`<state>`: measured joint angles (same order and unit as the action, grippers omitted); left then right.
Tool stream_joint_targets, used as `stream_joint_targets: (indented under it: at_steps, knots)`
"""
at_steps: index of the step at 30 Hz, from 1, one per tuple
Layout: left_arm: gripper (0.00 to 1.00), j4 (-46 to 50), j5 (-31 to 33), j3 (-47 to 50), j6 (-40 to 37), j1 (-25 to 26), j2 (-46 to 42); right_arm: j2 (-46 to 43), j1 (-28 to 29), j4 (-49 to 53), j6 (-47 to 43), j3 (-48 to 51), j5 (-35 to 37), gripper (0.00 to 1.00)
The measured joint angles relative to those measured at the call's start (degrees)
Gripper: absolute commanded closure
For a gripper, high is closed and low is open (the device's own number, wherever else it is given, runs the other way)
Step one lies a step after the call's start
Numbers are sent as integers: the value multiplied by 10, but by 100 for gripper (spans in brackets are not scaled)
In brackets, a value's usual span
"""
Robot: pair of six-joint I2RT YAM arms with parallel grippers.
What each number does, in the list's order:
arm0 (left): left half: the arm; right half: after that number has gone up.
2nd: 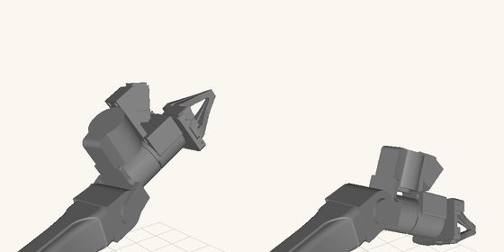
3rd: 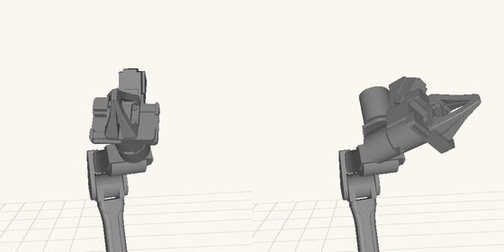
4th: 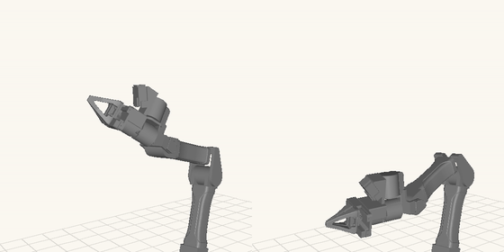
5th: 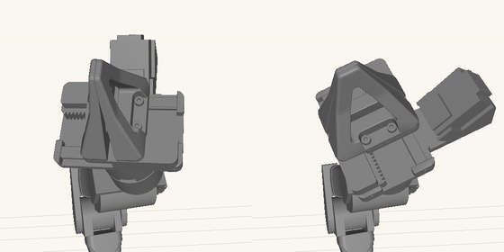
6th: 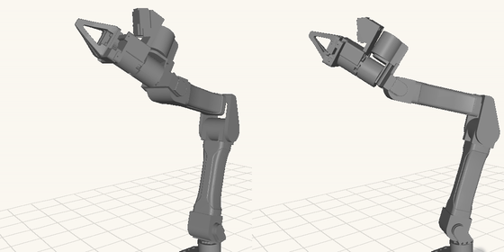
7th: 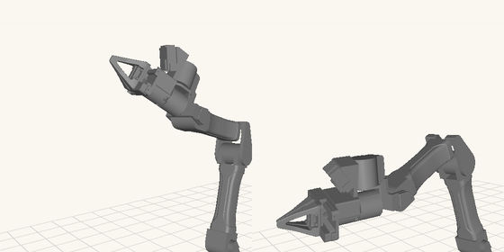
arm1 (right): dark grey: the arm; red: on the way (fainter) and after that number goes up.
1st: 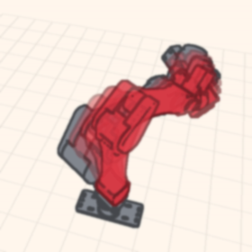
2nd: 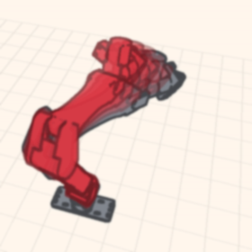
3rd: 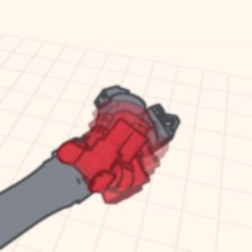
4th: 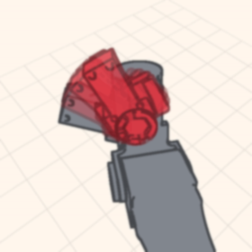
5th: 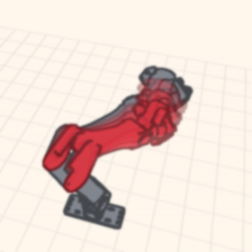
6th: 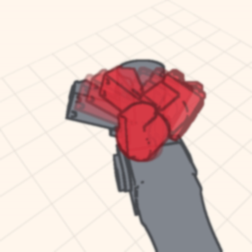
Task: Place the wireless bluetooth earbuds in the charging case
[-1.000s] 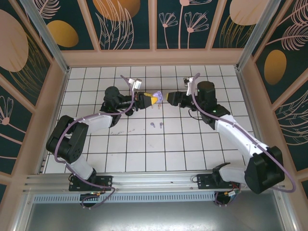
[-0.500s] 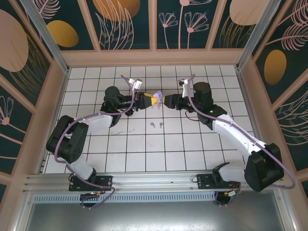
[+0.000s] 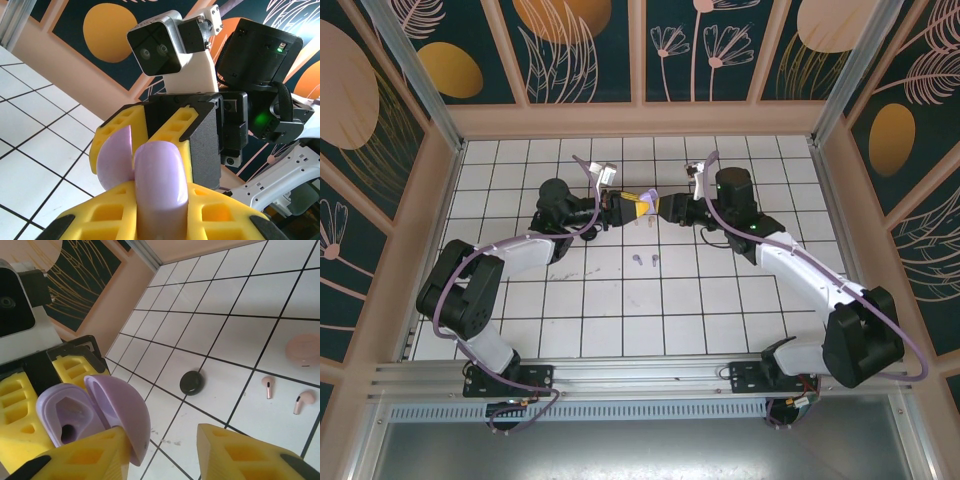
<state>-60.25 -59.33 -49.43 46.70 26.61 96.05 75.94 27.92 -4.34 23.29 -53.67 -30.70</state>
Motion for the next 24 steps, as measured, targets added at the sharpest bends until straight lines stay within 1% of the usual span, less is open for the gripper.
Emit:
stream_joint_targets:
  at_steps: [3,10,12,13,16,17,18,21,24]
  knots:
    - [100,0,1,0,0,0,0,2,1,-2,2,-3,-5,72]
    - [100,0,4,0,0,0,0,3,4,-10,9,-5,-17,98]
    - [100,0,7,0,0,0,0,3,4,-10,12,-5,-17,100]
    - [95,0,7,0,0,0,0,3,4,-10,11,-5,-17,100]
    - [72,0,11,0,-2,0,0,3,4,-9,11,-6,-15,100]
    - [62,0,14,0,-7,0,0,3,4,-8,11,-7,-12,100]
    - [57,1,19,0,-10,1,0,3,5,-4,10,-9,-8,100]
    - [48,13,38,0,-28,3,0,3,5,21,8,-23,21,100]
    - [45,46,59,-2,-59,4,-1,3,5,59,-6,-44,57,100]
